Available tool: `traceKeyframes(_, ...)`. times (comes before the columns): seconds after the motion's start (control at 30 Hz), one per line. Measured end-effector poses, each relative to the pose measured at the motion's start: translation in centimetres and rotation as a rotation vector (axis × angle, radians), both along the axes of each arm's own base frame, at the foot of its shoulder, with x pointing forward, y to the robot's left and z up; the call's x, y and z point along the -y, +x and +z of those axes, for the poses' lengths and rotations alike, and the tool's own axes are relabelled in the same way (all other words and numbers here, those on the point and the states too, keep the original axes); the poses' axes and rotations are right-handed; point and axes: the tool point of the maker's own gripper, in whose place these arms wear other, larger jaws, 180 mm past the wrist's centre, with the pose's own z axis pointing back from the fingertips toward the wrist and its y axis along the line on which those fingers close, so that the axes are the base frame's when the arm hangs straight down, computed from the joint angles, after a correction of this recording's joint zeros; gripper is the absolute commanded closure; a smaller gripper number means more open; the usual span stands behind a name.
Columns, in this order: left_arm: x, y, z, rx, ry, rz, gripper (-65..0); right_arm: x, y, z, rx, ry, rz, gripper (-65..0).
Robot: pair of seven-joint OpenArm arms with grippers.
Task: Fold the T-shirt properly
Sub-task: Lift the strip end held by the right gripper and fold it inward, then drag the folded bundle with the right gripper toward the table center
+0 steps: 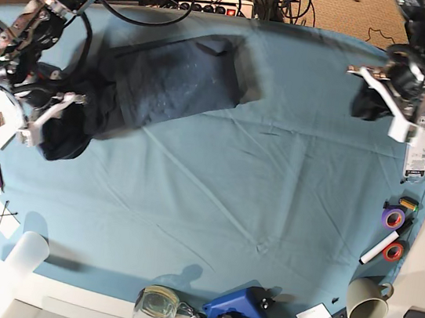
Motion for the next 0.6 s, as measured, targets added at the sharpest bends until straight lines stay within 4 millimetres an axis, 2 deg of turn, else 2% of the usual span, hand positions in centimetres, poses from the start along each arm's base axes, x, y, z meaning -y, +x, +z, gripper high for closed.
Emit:
traceKeyframes(0.07, -0.9, -0.2, 0.2, 0.002, 0.014, 0.008, -11.6, -2.8, 0.0, -0.9, -0.029, 0.019, 0.07, 0.0)
traceKeyframes(0.17, -1.4, -0.3, 0.4, 0.003, 0.021, 0.011, -11.6, -7.1, 0.4, -1.1, -0.026, 0.057, 0.188, 0.0)
traceKeyframes(0.37, -1.5, -1.1, -0.1, -0.022, 0.022, 0.015, -11.6, -13.9, 0.7, 1.4, 0.064, 0.087, 0.36, 0.0)
traceKeyframes(0.47, -1.5, -1.1, -0.1, -0.021, 0.021, 0.015, -11.6, -15.8, 0.0, 1.8, 0.083, 0.105, 0.394, 0.0)
traceKeyframes(0.6, -1.5, -1.1, -0.1, -0.021, 0.021, 0.015, -11.6, -16.1, -1.1, 1.8, 0.082, 0.086, 0.399, 0.0)
